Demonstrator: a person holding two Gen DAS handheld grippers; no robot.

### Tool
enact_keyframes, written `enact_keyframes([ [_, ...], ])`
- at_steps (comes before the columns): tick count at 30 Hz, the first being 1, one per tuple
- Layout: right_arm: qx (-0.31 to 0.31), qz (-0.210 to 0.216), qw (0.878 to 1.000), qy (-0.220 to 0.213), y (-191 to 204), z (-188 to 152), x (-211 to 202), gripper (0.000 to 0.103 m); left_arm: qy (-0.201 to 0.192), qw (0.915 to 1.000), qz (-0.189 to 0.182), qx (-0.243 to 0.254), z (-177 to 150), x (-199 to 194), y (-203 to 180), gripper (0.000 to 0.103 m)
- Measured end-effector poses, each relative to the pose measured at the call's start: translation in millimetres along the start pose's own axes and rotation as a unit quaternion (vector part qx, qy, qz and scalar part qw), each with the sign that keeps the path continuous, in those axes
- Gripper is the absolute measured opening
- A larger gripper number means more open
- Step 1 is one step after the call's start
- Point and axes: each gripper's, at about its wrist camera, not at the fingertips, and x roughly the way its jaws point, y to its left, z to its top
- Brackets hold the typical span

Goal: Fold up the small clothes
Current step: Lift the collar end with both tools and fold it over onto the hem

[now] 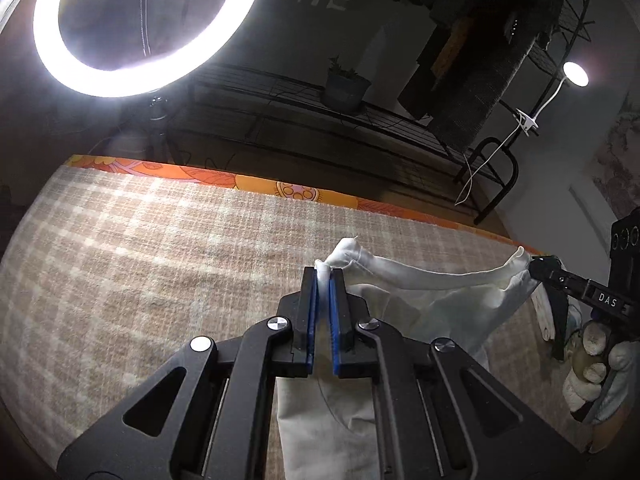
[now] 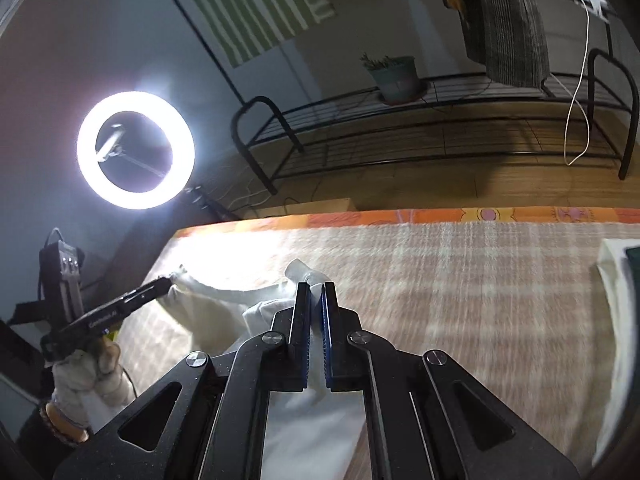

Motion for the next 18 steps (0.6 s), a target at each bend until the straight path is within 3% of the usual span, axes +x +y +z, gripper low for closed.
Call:
enact_keyframes([
  [8, -0.012, 0.000, 1.000, -0.005, 34.3, -41.3, -59.6, 0.004, 0.001, 0.9998, 0.005, 0.017, -48.3, -72.9, -11.2, 0.003],
  [18, -0.026, -0.010, 1.000, 0.006, 69.7, -127.8, -107.3, 0.004, 0.027, 0.9990, 0.013, 0.032, -134.1, -131.9, -17.0, 0.003],
])
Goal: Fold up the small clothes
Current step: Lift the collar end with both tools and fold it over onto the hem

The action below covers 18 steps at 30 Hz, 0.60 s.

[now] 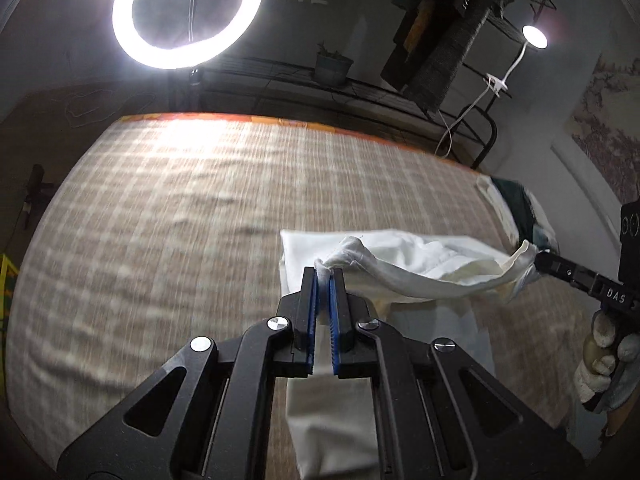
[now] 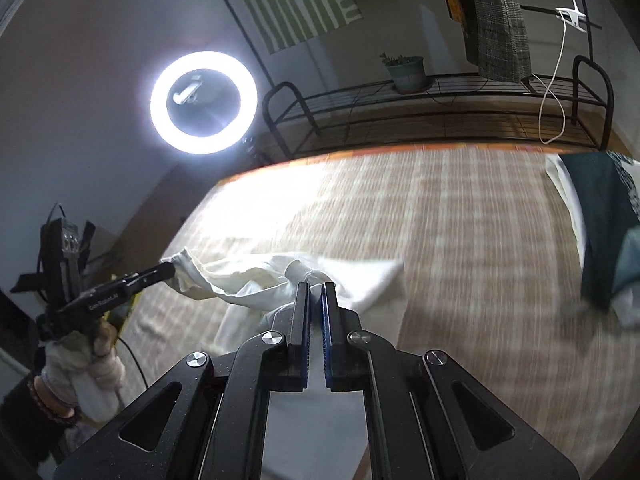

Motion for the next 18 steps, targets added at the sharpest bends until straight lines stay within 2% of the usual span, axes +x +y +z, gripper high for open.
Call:
enact_keyframes([
  [4, -0.011, -0.017, 1.000, 0.014, 6.8, -31.1, -9.4, 0.004, 0.020, 0.9995, 0.010, 0.021, -36.5, -7.6, -6.2, 0.003],
  [9, -0.031, -0.042, 0.998, 0.031, 11.9, -59.8, -18.9, 0.004, 0.023, 0.9982, 0.022, 0.051, -68.4, -16.9, -16.3, 0.003],
  [18, -0.057, -0.062, 0.996, 0.029, 17.9, -102.3, -39.2, 0.004, 0.029, 0.9962, 0.027, 0.077, -100.4, -22.1, -14.9, 0.003],
])
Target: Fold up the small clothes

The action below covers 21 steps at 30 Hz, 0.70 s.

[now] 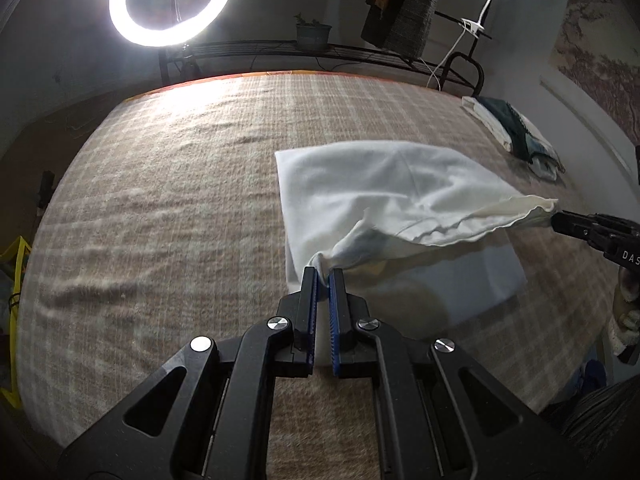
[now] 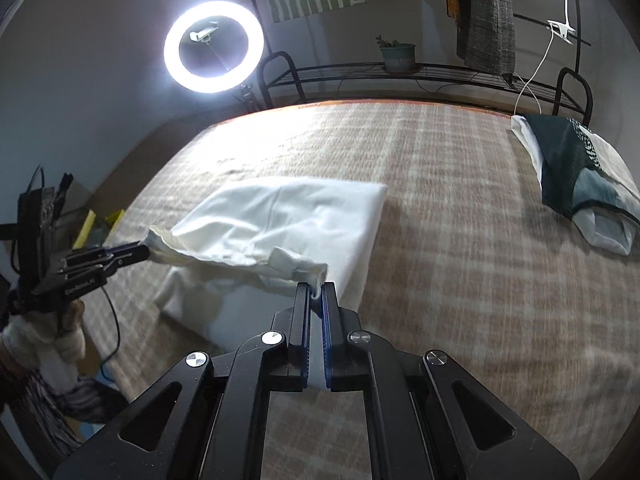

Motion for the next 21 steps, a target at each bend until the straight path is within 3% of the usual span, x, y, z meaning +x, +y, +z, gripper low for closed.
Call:
enact_keyframes([
  [5, -0.037, -0.011, 0.999, 0.002, 11.2, -27.0, -6.2, 0.004, 0.018, 0.9997, -0.010, 0.011, -16.9, -6.1, 7.8, 0.003],
  [8, -0.018, 0.013, 1.000, 0.019, 5.9, -40.7, -11.7, 0.004, 0.025, 0.9991, -0.029, -0.020, -26.1, -13.7, 22.0, 0.004],
  [10, 0.008, 0.014, 1.000, 0.018, -4.4, -46.3, -14.9, 0.006, 0.036, 0.9955, -0.049, -0.073, -28.3, -12.0, 37.7, 0.004],
  [11, 0.036, 0.022, 0.999, 0.020, -13.8, -47.9, -14.6, 0.010, 0.042, 0.9929, -0.056, -0.096, -28.0, -10.1, 43.9, 0.011],
  [12, 0.055, 0.029, 0.998, 0.022, -19.7, -48.9, -13.1, 0.021, 0.049, 0.9899, -0.061, -0.118, -28.0, -6.6, 49.5, 0.017],
  [13, 0.080, 0.034, 0.996, 0.025, -27.7, -49.3, -10.4, 0.027, 0.056, 0.9861, -0.067, -0.141, -27.5, -2.0, 55.3, 0.029],
  [14, 0.107, 0.036, 0.993, 0.027, -35.8, -49.1, -7.0, 0.035, 0.062, 0.9815, -0.077, -0.164, -27.3, 2.6, 60.1, 0.034],
  [17, 0.168, 0.062, 0.983, 0.031, -52.7, -47.4, 4.8, 0.035, 0.078, 0.9719, -0.104, -0.196, -26.0, 15.3, 62.0, 0.034],
  [21, 0.200, 0.073, 0.976, 0.050, -57.8, -43.1, 22.7, 0.035, 0.092, 0.9705, -0.110, -0.194, -20.1, 30.5, 51.8, 0.034],
])
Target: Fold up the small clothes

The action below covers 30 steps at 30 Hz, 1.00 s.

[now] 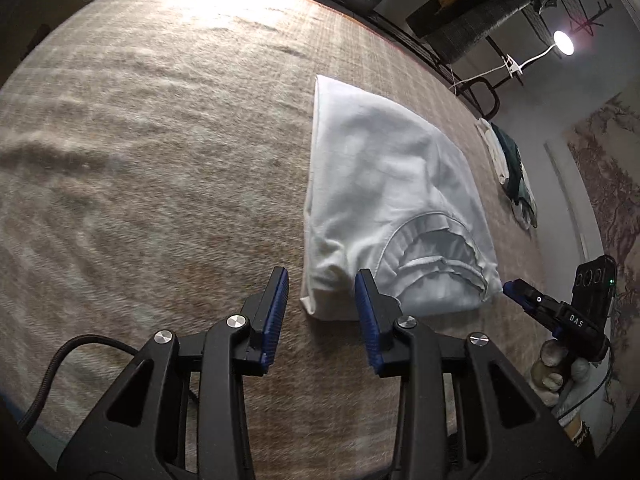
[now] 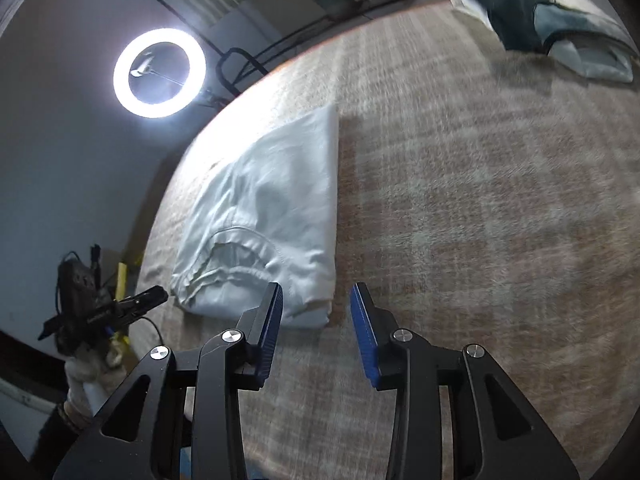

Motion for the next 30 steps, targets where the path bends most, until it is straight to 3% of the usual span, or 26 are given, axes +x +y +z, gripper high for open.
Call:
enact_keyframes([
  [3, -0.003, -0.014, 1.000, 0.011, 2.5, 2.2, 12.9, 0.035, 0.006, 1.0000, 0.001, 0.006, 2.0, 9.2, -7.5, 0.025],
  [5, -0.002, -0.007, 1.000, 0.018, 3.5, 3.0, 18.1, 0.032, 0.007, 0.9998, 0.010, 0.017, 3.4, 13.4, -13.2, 0.012],
  [7, -0.007, -0.004, 1.000, 0.020, 6.3, 3.7, 22.3, 0.019, 0.007, 0.9994, 0.020, 0.026, 4.8, 15.9, -16.4, 0.007],
  [8, -0.012, -0.007, 1.000, 0.019, 8.4, 3.9, 23.8, 0.006, 0.004, 0.9993, 0.024, 0.030, 5.2, 16.3, -18.0, 0.006],
  [13, -0.038, -0.018, 0.999, 0.001, 22.8, 6.0, 16.0, 0.004, -0.013, 0.9989, 0.027, 0.035, 6.5, 5.4, -19.7, 0.005],
  [16, -0.034, 0.004, 0.999, -0.015, 25.7, 10.1, 3.0, 0.003, -0.019, 0.9991, 0.016, 0.033, 5.3, -5.5, -19.3, 0.005],
  [20, -0.020, 0.030, 0.999, -0.019, 20.5, 7.1, -10.9, 0.003, -0.006, 0.9983, 0.031, 0.050, -2.9, 0.9, -16.6, 0.005],
  [24, -0.029, -0.008, 0.999, 0.018, 14.1, -3.7, 8.2, 0.003, 0.003, 0.9965, 0.054, 0.064, -9.0, 11.0, -16.9, 0.005],
  [30, -0.093, -0.075, 0.991, 0.055, 29.0, -13.2, 22.8, 0.005, -0.002, 0.9926, 0.081, 0.090, -11.4, 7.7, -22.2, 0.009],
])
